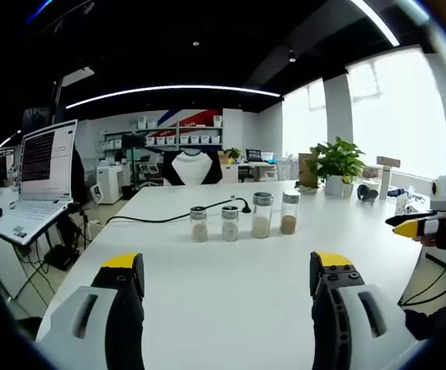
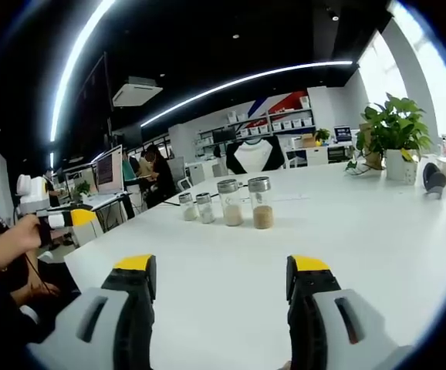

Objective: Rotate the seasoning bottle until the label or dispensing opening points toward the visible target arrow and the bottle remains upright within the marked orientation range

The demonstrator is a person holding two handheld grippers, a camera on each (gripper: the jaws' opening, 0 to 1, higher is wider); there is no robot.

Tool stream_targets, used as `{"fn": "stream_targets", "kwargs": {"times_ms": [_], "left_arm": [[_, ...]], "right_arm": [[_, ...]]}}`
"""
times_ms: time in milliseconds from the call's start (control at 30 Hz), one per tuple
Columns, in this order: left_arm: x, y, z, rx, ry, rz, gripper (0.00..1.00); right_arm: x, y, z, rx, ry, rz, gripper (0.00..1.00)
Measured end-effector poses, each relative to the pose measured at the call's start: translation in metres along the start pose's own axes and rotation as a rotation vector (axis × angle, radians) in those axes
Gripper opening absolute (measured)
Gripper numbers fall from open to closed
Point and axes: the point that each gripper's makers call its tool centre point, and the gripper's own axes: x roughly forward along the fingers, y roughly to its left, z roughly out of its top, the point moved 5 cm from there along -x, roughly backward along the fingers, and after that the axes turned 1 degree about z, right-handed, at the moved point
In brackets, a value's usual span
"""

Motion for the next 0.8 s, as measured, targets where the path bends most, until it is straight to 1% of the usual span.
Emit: {"fn": "stream_targets", "kwargs": {"times_ms": [100, 200, 433, 533, 800], "left_arm": [[-0.0016, 0.0010, 0.0003, -0.010, 0.001, 0.004, 0.93], [-0.0029, 0.0028, 0.0035, -0.026, -0.021, 0.012, 0.92], [-0.0034, 0.0030, 0.0025, -0.014, -0.005, 0.011, 0.92], [-0.0055, 0.0036, 0.0023, -0.011, -0.010, 0.020, 0.90], [-0.0066, 0.0084, 0.0014, -0.025, -0.010, 0.030, 0.90]], "right_arm": [[-0.0001, 0.0012, -0.0033, 0.004, 0.016, 0.012, 0.67], [0.0009, 0.0007, -0.0049, -0.002, 0.025, 0.015, 0.67], [0.0039, 0.0038, -0.0025, -0.007, 0.024, 0.029, 0.66], [0.0047, 0.0048, -0.0027, -0.012, 0.026, 0.035, 0.66], [0.0066, 0.0066, -0.0041, -0.010, 0.034, 0.040, 0.66]]}}
